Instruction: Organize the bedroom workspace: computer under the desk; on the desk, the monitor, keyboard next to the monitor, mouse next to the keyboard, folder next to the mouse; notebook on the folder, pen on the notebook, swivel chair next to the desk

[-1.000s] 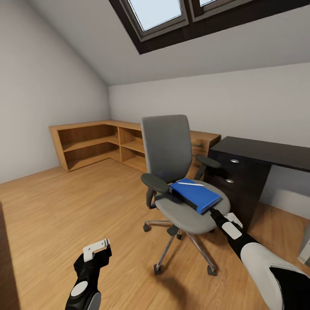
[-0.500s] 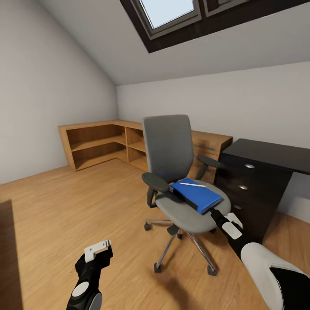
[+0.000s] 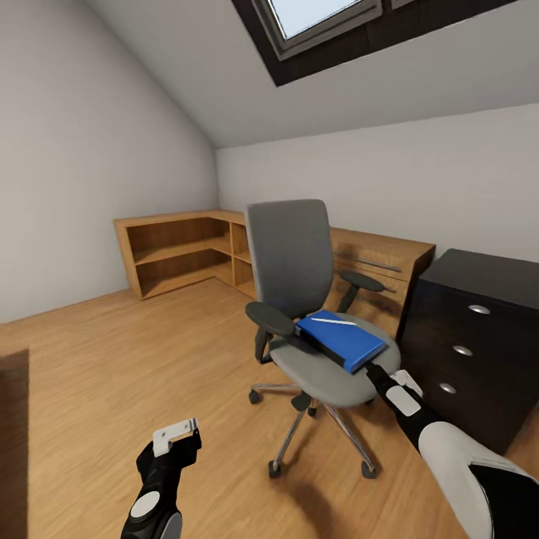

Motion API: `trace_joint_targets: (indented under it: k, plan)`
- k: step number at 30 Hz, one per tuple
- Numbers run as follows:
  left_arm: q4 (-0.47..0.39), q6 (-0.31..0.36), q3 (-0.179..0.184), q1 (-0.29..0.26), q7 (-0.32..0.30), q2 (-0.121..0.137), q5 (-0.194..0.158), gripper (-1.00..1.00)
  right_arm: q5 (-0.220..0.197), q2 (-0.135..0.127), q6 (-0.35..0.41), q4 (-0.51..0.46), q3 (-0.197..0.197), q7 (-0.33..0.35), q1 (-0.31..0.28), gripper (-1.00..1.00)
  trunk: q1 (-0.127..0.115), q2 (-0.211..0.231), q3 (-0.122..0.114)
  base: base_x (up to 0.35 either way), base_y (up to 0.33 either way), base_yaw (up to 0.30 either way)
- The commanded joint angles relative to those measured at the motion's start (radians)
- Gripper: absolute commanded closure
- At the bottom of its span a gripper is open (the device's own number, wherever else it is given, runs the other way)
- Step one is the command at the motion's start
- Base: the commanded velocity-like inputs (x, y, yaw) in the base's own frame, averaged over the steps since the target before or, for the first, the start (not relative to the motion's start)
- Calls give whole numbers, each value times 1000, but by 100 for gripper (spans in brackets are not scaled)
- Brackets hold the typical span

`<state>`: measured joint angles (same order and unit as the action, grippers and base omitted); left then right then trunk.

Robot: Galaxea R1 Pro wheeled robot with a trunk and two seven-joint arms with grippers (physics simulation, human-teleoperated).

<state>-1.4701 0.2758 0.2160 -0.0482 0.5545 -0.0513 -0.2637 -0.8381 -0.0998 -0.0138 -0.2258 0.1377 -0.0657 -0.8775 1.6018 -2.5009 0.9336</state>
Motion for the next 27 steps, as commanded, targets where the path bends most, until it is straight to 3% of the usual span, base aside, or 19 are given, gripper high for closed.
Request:
trace_joint_targets:
  k: [1,10,19,27]
  plan:
    - [-1,3,2,-1,7,0,-6,-100,-21,0,-1,0,-11,0,0,-100,0,0,1,243,5,92]
    - [-1,3,3,-1,6,1,-5,-100,-21,3,-2,0,-12,-1,0,-100,0,0,1,281,73,48]
    - [-1,3,6,-1,5,1,-5,-100,-21,3,-3,0,-12,-2,0,-100,0,0,1,54,7,1]
    - [-1,3,6,-1,5,1,-5,-100,-20,3,-5,0,-12,-2,0,-100,0,0,1,290,0,117]
